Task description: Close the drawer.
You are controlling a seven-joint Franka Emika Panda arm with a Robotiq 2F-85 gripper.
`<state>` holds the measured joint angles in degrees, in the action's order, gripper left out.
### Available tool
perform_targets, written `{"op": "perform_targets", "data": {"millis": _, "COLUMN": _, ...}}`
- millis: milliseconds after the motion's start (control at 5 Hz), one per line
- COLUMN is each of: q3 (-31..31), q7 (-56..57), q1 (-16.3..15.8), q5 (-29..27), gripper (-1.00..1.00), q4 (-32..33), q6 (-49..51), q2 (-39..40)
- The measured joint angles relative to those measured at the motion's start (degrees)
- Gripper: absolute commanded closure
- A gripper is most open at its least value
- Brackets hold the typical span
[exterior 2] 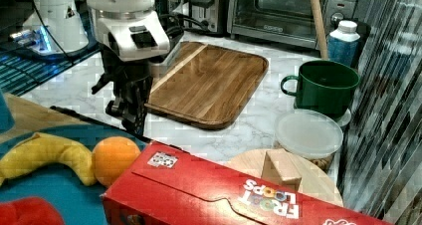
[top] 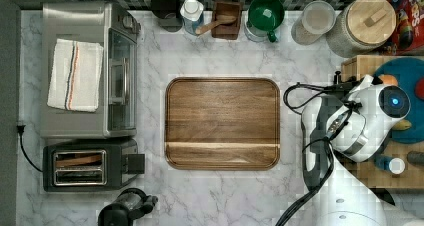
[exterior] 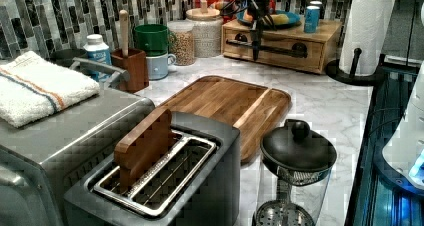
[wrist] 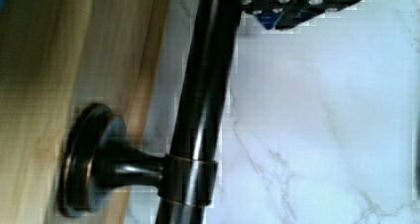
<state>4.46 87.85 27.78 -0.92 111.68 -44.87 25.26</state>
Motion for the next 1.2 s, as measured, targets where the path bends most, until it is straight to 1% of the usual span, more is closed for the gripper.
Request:
{"op": "perform_targets", "data": {"millis": 200, "q3": 0.0, "q7": -0.4, "q1": -0.3, "q5": 1.4, "gripper": 1.00, "q4": -0.1, "q6": 0.1, "q2": 0.0}}
{"op": "perform_targets", "data": {"millis": 1200, "q3": 0.1, "q7": -0.4, "q1": -0.4, "q5": 1.5, "gripper": 1.00, "q4": 0.0, "q6": 0.2, "q2": -0.2}}
